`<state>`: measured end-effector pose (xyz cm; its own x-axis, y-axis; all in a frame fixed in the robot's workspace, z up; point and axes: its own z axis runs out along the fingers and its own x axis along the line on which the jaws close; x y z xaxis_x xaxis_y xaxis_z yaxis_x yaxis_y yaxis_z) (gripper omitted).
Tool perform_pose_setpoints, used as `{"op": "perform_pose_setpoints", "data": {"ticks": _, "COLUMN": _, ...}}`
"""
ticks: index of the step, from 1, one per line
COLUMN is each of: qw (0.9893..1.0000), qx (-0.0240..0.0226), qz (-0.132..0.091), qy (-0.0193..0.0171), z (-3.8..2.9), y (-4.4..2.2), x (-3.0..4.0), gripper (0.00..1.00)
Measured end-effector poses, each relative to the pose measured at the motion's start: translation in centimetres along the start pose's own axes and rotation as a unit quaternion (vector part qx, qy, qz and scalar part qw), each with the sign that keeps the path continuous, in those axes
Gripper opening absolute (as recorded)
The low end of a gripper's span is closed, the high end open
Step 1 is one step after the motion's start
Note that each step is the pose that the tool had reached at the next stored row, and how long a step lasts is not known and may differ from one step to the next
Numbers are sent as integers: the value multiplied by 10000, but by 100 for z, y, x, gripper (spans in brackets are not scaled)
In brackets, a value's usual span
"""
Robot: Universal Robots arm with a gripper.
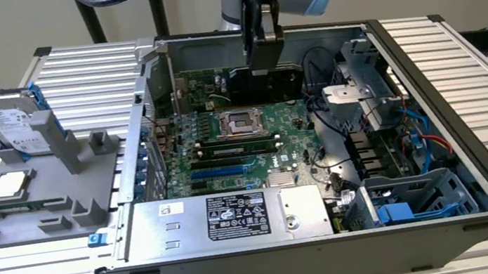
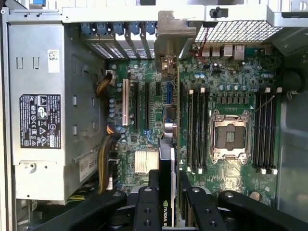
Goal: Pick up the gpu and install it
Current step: 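Insert the gpu into the slot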
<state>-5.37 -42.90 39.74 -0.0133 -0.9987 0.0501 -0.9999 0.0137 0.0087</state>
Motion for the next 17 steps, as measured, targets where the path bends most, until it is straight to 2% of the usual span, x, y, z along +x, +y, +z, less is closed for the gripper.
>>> {"op": "perform_pose_setpoints", "data": {"ticks": 17, "qw": 10000, "qx": 0, "qz": 3, "qy": 0, "z": 45, "y": 1, "x": -13, "gripper": 0}}
